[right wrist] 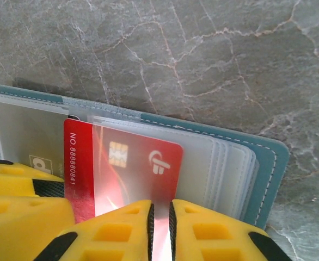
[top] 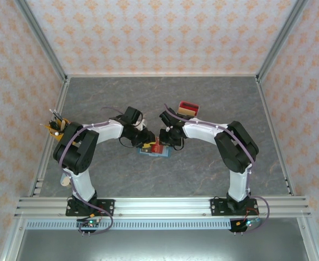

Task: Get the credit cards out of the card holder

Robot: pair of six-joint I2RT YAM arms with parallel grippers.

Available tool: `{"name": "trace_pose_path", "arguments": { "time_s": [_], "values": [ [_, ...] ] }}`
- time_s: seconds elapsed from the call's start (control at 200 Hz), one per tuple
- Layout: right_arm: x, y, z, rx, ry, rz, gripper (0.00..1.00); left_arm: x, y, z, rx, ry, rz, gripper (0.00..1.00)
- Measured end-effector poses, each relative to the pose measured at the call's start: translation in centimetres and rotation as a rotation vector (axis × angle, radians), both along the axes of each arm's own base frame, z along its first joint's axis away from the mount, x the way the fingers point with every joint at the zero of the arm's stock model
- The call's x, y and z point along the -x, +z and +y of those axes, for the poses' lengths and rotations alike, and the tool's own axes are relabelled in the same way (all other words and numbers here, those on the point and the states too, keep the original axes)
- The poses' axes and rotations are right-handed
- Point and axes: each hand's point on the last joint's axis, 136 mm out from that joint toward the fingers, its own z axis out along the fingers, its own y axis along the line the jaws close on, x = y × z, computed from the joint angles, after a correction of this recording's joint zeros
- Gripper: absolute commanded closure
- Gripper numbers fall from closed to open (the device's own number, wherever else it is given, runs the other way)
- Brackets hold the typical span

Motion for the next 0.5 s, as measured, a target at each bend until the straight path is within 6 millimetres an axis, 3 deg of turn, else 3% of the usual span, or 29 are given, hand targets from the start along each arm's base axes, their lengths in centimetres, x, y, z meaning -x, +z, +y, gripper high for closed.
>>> {"name": "trace_pose_path", "arguments": {
  "time_s": [0.5],
  "values": [
    [-0.08,-0.23,-0.12,0.002,-0.003,0.004,0.82,0.1,0.01,-0.51,0.027,-0.024,0.01,0.7]
  ]
}}
